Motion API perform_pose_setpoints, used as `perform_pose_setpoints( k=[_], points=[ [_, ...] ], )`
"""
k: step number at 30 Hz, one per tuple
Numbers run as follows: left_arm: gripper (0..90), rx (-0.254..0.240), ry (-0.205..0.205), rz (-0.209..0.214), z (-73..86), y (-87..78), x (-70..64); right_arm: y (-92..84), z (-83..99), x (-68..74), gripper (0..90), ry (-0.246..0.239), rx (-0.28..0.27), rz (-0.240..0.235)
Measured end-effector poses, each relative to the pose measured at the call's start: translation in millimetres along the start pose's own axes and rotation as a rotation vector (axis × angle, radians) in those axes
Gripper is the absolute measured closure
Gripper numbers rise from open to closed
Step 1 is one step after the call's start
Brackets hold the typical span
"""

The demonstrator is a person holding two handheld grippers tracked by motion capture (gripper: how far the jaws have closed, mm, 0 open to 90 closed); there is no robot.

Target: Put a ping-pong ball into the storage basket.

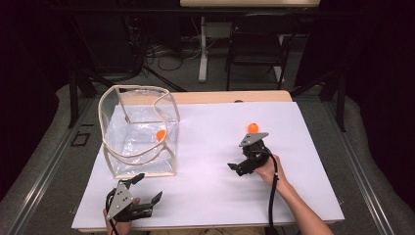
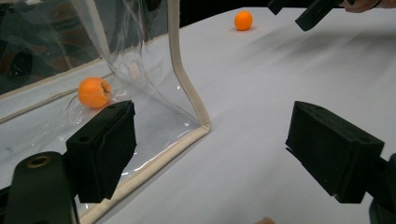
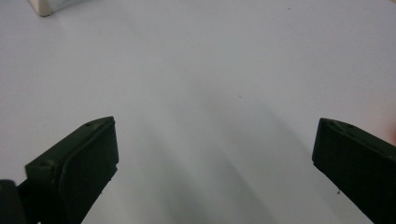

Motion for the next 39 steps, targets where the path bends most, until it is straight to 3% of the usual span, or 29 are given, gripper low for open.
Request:
perform_pose_setpoints(
  k=[24,39],
  points=[
    [15.7,0.004,0.004,-0.003,0.8,-0.3,0.7,0.5,0.4,-34.5,0.0,0.063,-0.015,0.047],
    [15.7,0.006,0.005,-0.001,0.8,0.5,-0.5,9.2,-3.7,-75.7,0.0,0.161,-0.022,0.129]
  ],
)
Point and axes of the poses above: each handheld gripper's, and its own axes: y roughly forward along the jaws, z roughly out of its underside, x roughly to its left, the point moved 10 cm from there along y, roughly forward along the jaws, and after that the axes turned 12 degrees about z, right-handed, at the moved point
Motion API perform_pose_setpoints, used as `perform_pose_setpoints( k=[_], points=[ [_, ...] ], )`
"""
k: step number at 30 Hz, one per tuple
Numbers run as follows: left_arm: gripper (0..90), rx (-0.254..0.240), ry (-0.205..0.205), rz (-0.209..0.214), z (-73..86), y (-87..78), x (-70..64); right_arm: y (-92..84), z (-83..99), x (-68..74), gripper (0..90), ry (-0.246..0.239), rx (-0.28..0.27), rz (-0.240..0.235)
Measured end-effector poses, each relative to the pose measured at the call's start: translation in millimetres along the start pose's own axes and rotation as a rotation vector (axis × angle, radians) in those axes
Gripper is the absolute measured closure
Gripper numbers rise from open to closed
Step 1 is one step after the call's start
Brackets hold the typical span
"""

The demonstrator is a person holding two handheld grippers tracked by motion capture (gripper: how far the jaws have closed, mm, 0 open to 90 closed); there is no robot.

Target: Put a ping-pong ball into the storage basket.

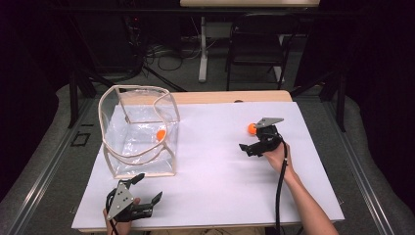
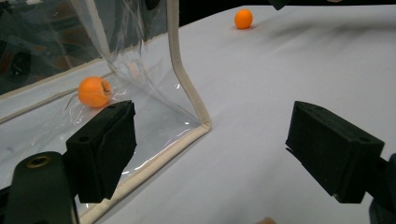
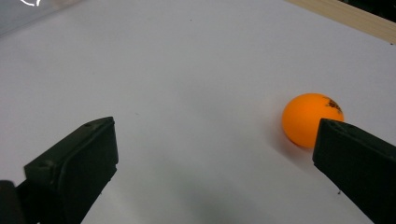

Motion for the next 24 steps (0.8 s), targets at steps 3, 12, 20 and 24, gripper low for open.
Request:
perform_pose_setpoints(
  k=[3,12,20,24],
  points=[
    [15.7,0.002,0.001,-0.001,0.3,-0.4,0.1,3.4,-1.5,-6.3,0.0,0.01,0.005,0.006],
    [15.7,0.002,0.001,-0.008,0.1,-1.6,0.3,14.7,-9.8,-21.7,0.0,0.055,0.002,0.025],
    [15.7,0.0,-0.003,-0.006,0.9,-1.4,1.3,30.0,-8.3,-31.1,0.0,0.085,0.025,0.032],
    [15.7,0.0,0.0,-0.004,0.4,-1.6,0.5,37.5,-5.4,-36.5,0.0,0.098,0.043,0.051]
  ],
)
Point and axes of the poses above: each handheld gripper's, and its own axes: y roughly forward along the jaws, z roughly out of its underside, x roughly to its left, the point moved 10 cm from there along y, roughly forward along the jaws, and after that the axes turned 12 degrees about z, right-handed, at the moved point
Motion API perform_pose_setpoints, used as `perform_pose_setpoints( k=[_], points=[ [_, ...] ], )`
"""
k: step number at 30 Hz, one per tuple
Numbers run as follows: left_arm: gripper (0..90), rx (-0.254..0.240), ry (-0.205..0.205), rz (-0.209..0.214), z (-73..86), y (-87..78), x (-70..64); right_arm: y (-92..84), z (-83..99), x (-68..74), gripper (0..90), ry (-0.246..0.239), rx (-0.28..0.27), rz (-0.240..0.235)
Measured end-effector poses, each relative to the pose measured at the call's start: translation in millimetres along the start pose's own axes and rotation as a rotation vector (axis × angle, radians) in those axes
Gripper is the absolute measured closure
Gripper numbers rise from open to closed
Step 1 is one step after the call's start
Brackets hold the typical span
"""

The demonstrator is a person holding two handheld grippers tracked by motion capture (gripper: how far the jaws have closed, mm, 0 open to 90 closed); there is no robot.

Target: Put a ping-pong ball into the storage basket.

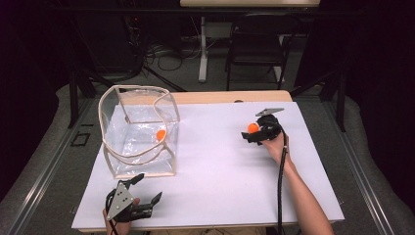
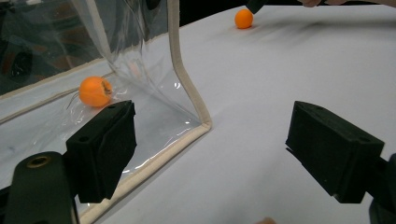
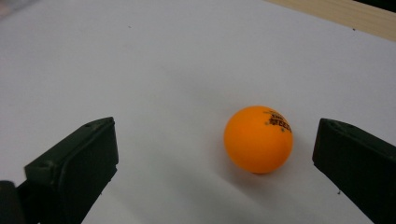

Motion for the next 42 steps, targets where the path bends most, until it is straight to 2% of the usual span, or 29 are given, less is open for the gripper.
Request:
perform_pose_setpoints(
  k=[2,5,9,14,24,27,31,42],
  points=[
    [15.7,0.0,-0.001,-0.001,0.2,-0.6,0.6,4.3,3.6,-3.0,0.3,0.004,0.014,0.015],
    [15.7,0.0,-0.008,0.003,1.0,0.3,0.7,10.3,6.7,-9.3,12.7,0.017,0.005,0.047],
    [15.7,-0.004,-0.005,0.002,0.5,-0.6,0.7,18.4,13.4,-14.7,18.8,0.029,0.031,0.085],
    [15.7,-0.003,-0.006,0.003,0.9,-1.1,1.5,20.1,12.1,-15.2,29.2,0.036,0.016,0.102],
    [15.7,-0.003,-0.007,0.003,0.8,-0.6,0.8,24.0,15.4,-19.6,44.6,0.042,0.042,0.159],
    [15.7,-0.002,-0.008,0.003,1.1,-0.6,0.9,24.3,15.7,-20.7,49.9,0.043,0.042,0.163],
    [15.7,-0.003,-0.006,0.003,0.7,-0.9,0.9,23.3,14.9,-21.6,50.4,0.041,0.037,0.171],
    [15.7,0.0,-0.002,0.006,0.3,-0.3,-0.6,9.2,5.1,-14.4,50.5,0.025,0.009,0.145]
  ],
)
Point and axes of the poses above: each handheld gripper's, and its own axes: y roughly forward along the jaws, z roughly out of its underside, x roughly to its left, the point moved 10 cm from there along y, roughly forward along the jaws, and after that the axes turned 12 degrees about z, right-handed, at the moved point
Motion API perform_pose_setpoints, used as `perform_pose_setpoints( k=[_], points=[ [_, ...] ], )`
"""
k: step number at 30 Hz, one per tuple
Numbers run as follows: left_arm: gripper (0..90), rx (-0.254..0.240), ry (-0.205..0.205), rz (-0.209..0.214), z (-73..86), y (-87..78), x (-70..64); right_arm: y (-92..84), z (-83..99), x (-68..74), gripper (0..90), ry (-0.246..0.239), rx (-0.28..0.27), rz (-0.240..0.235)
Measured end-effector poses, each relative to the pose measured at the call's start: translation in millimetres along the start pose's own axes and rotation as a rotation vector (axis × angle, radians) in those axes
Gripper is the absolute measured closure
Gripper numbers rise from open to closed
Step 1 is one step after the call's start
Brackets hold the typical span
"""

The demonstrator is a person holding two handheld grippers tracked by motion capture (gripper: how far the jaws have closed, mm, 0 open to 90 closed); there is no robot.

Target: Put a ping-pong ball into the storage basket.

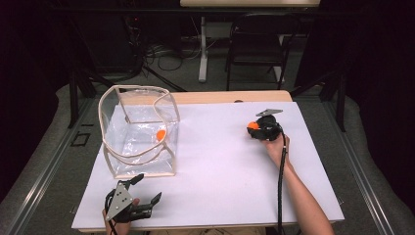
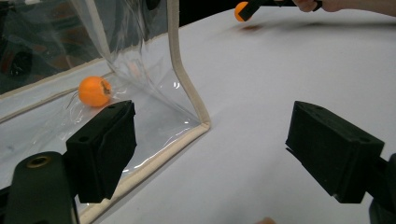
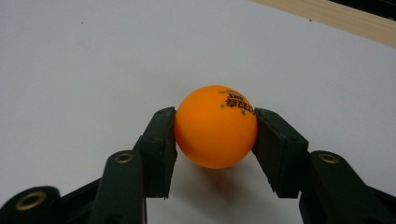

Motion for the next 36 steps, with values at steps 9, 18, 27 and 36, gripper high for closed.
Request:
perform_pose_setpoints(
  k=[9,18,27,36],
  points=[
    [15.7,-0.003,0.002,0.0,-0.9,0.1,0.4,-12.0,-5.8,5.5,50.6,-0.023,-0.009,-0.015],
    [15.7,-0.004,0.002,-0.002,-1.2,0.2,0.3,-18.9,-7.1,15.9,50.6,-0.067,-0.004,-0.028],
    [15.7,0.0,0.002,0.005,-0.6,1.6,0.1,-28.6,-8.6,28.3,50.6,-0.118,-0.009,-0.028],
    [15.7,-0.001,-0.001,0.003,-0.3,1.6,0.5,-36.2,-12.7,39.1,50.7,-0.146,-0.021,-0.042]
  ],
)
Point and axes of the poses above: each handheld gripper's, and its own axes: y roughly forward along the jaws, z roughly out of its underside, x roughly to its left, the point moved 10 cm from there along y, roughly forward along the jaws, and after that the axes turned 12 degrees about z, right-handed, at the moved point
